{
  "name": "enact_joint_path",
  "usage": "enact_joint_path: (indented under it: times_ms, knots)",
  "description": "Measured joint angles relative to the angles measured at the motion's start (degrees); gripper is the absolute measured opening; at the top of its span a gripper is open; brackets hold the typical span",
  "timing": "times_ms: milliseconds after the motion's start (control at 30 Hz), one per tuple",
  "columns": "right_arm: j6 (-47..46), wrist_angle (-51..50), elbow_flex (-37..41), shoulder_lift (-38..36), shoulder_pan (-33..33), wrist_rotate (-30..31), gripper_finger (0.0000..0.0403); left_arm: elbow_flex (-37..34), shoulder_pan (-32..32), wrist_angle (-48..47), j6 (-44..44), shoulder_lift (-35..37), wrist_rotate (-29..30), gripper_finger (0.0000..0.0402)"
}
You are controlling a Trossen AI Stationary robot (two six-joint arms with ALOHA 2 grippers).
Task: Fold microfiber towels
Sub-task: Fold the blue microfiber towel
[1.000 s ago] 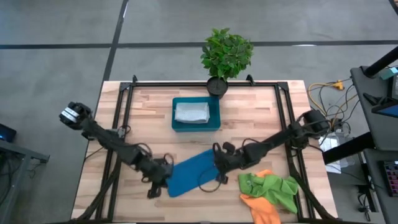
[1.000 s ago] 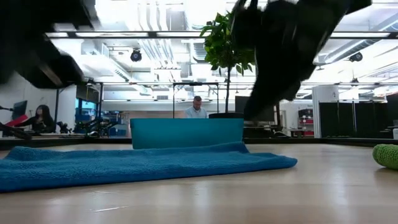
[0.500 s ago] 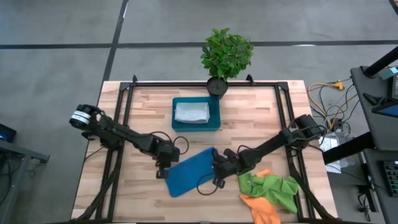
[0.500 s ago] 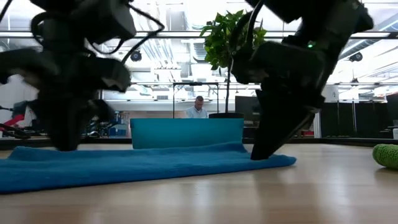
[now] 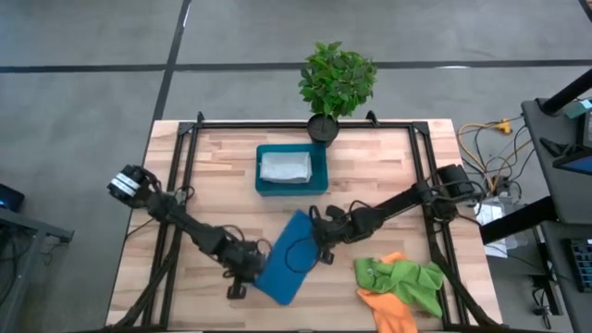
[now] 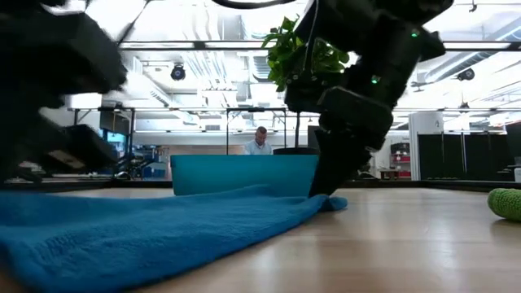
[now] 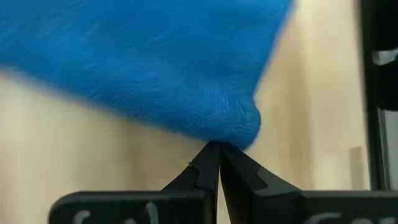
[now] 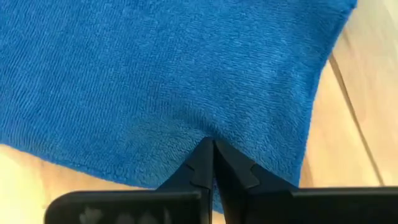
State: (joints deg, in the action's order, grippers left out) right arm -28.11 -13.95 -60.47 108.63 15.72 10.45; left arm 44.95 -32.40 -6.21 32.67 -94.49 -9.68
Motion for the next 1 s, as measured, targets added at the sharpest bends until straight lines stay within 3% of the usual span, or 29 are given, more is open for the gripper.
enact_joint_path:
  times_ms: [133,233,333,533,667,800,1000]
  knots:
    - [5.3,3.1,0.1,0.0,-1.2,-3.5,0.0008,0.6,-1.3,1.7,0.0,0.1,0.4,0.0]
    - [5.3,2.7,0.1,-0.7,-1.2,-3.8,0.0008,1.5,-1.9,-3.3,0.0,1.0,1.0,0.0]
    - [2.6,1.8,0.1,-2.6,-0.3,-3.9,0.0008,2.3,-2.5,-9.9,-1.1,3.7,3.3,0.0]
    - [-6.2,2.0,0.1,-6.0,4.6,0.3,0.0008,2.3,-0.7,-10.8,-6.3,8.6,8.0,0.0]
    - [-13.2,2.4,0.1,-8.0,9.3,5.4,0.0008,2.3,5.4,-9.5,-11.4,8.1,8.0,0.0]
    - [-19.8,2.5,-0.2,-9.0,14.1,10.2,0.0008,2.3,13.4,-2.6,-24.8,4.5,2.7,0.0]
    - [-30.6,2.1,-1.7,-9.2,20.2,16.6,0.0008,3.1,25.5,3.7,-31.9,-0.6,5.6,0.0]
